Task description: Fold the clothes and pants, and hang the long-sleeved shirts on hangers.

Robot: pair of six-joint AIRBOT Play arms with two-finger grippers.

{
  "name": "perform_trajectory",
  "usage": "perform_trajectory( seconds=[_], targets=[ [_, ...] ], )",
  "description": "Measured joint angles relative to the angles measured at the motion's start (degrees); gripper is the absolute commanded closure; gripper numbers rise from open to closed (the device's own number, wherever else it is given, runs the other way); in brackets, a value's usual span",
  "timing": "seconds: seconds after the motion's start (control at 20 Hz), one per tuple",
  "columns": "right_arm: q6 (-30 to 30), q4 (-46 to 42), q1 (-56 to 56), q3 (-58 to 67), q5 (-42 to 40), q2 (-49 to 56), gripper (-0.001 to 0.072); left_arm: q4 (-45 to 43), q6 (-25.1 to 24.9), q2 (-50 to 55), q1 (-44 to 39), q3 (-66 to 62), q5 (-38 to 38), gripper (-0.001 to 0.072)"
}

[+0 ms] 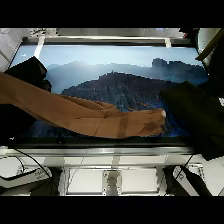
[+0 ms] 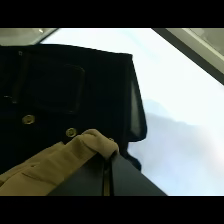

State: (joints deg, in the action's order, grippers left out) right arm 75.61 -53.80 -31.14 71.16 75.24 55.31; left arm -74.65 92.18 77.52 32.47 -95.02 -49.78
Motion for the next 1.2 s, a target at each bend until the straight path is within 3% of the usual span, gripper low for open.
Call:
perform_trajectory(
  seconds=[0.1,0.15,0.2,0.4,0.6,0.85,1.2],
  targets=[
    [1.84,-0.39,0.44,-0.55,-4.39,5.84,0.0691,1.36,0.02,3.61,-2.67,0.0,3.58,0.0697],
    [2.01,-0.39,1.05,-0.74,-5.22,9.01,0.0571,2.03,0.02,5.16,-3.91,0.0,5.25,0.0697],
    [1.84,-0.39,1.86,-0.85,-5.33,11.93,0.0376,2.49,0.0,6.71,-5.11,0.0,6.64,0.0696],
    [-1.01,-0.28,7.98,-1.11,-1.36,23.45,0.0368,2.97,0.02,10.32,-7.98,0.0,9.33,0.0696],
    [-7.15,0.72,16.24,-1.16,-3.76,31.01,0.0366,3.06,0.0,10.69,-8.7,0.0,9.44,0.0696],
    [-12.72,5.29,21.55,-1.16,-2.45,34.29,0.0366,3.13,0.0,10.49,-8.74,0.0,6.27,0.0696],
    [-14.82,8.26,23.91,-1.18,2.29,35.06,0.0368,3.13,0.0,10.49,-8.74,0.0,1.36,0.0696]
  ],
)
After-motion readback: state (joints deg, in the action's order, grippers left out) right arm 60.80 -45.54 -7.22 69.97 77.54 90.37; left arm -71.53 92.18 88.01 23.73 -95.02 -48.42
